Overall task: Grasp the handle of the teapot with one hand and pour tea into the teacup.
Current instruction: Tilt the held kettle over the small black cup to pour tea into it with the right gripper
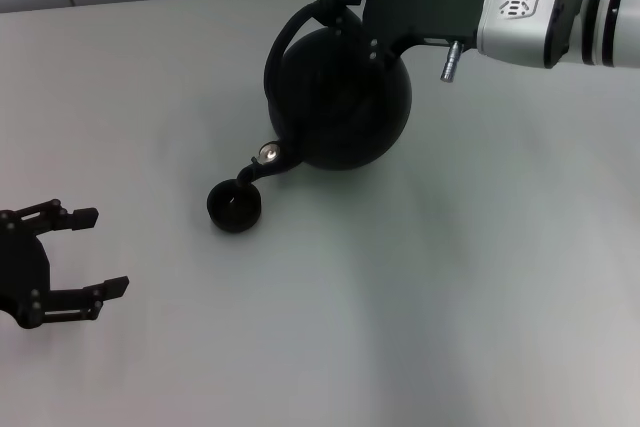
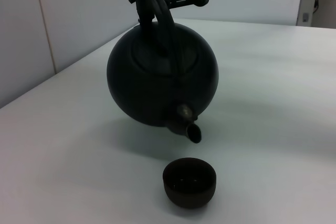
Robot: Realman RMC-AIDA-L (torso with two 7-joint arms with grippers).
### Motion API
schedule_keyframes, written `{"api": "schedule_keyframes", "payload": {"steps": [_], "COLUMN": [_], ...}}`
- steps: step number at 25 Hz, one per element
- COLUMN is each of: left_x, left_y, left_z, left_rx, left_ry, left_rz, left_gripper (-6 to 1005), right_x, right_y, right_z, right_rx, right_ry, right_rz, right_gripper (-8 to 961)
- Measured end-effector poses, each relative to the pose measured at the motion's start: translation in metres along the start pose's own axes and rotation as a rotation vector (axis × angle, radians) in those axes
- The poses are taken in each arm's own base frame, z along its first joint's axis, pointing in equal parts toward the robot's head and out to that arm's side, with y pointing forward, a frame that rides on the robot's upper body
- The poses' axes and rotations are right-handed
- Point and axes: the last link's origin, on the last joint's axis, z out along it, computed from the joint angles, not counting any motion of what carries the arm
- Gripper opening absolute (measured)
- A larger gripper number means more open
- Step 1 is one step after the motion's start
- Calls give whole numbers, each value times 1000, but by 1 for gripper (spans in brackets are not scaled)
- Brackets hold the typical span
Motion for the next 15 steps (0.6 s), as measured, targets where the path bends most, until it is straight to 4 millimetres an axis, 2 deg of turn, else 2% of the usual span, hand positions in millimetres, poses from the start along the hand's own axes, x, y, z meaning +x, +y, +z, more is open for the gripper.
{"api": "schedule_keyframes", "payload": {"steps": [15], "left_x": [0], "left_y": [-1], "left_z": [2], "left_rx": [13], "left_ry": [-2], "left_rz": [-1], "left_gripper": [873], "right_x": [-9], "right_y": [-5], "right_z": [0], "right_rx": [-10], "right_ry": [18], "right_rz": [-56], "right_gripper": [118]}}
